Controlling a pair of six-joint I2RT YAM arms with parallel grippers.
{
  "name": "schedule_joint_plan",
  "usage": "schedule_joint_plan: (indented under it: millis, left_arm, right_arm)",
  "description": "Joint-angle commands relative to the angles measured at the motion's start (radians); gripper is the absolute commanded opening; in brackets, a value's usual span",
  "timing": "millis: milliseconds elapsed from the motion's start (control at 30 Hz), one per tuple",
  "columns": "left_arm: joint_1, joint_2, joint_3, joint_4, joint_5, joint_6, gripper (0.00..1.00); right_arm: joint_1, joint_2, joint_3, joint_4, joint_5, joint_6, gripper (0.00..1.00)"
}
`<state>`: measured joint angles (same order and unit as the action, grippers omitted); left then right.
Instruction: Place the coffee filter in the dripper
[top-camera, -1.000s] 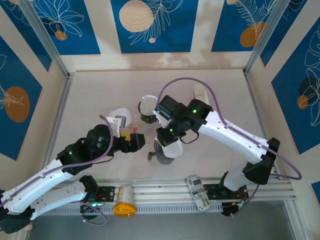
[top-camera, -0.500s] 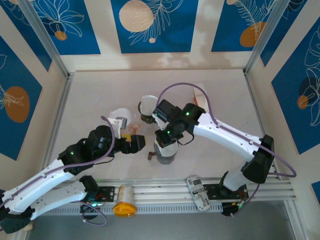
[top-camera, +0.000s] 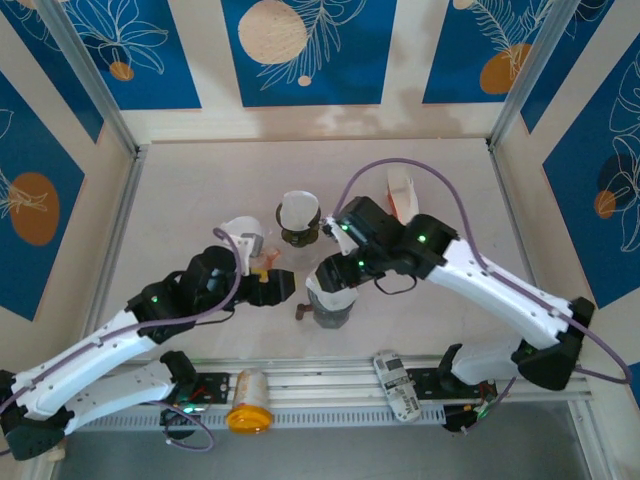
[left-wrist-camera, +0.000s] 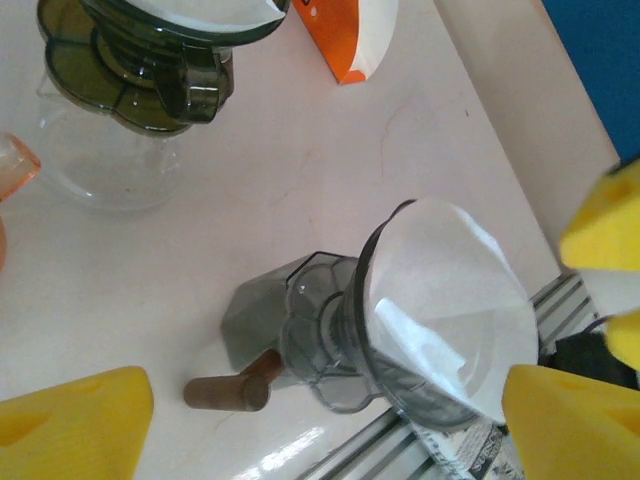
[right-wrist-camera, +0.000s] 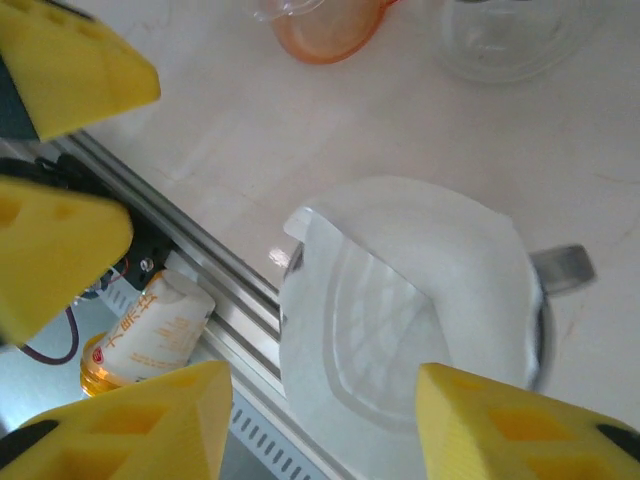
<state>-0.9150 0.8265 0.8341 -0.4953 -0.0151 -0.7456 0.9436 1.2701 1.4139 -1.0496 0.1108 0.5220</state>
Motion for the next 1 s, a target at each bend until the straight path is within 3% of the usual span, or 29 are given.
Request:
schedule_joint_plan:
  millis: [0, 100, 233, 333, 567, 800, 967]
  left_arm:
    - [-0.015, 0.059, 0.080, -0.018, 0.033, 0.023, 0.72]
    - [-0.046, 0.142, 0.131, -0.042, 0.014, 0.043, 0.69]
    - [-0.118, 0.249, 0.202, -0.097, -0.079, 0.075, 0.83]
    - [-0.139, 0.303, 0.218, -0.113, -0.105, 0.078, 0.86]
    - [-0.144, 0.355, 0.207, -0.151, -0.119, 0.060, 0.65]
    - [-0.145, 0.326, 0.186, -0.152, -0.120, 0.048, 0.64]
    - [-0.145, 0.319, 0.174, -0.144, -0.119, 0.044, 0.64]
  right_arm:
    - [-0.027, -0.066, -0.059, 0.003, 0.077, 0.031, 0.54]
    - [-0.058, -0.103, -0.109, 0.010, 0.082, 0.038, 0.54]
    - [-0.067, -0.128, -0.158, 0.018, 0.101, 0.039, 0.55]
    - [-0.075, -0.138, -0.183, 0.023, 0.108, 0.034, 0.57]
    - [-0.097, -0.134, -0.200, 0.035, 0.110, 0.000, 0.57]
    - [-0.111, -0.061, -0.171, 0.063, 0.070, -0.051, 0.60]
    - [-0.109, -0.015, -0.151, 0.076, 0.065, -0.065, 0.51]
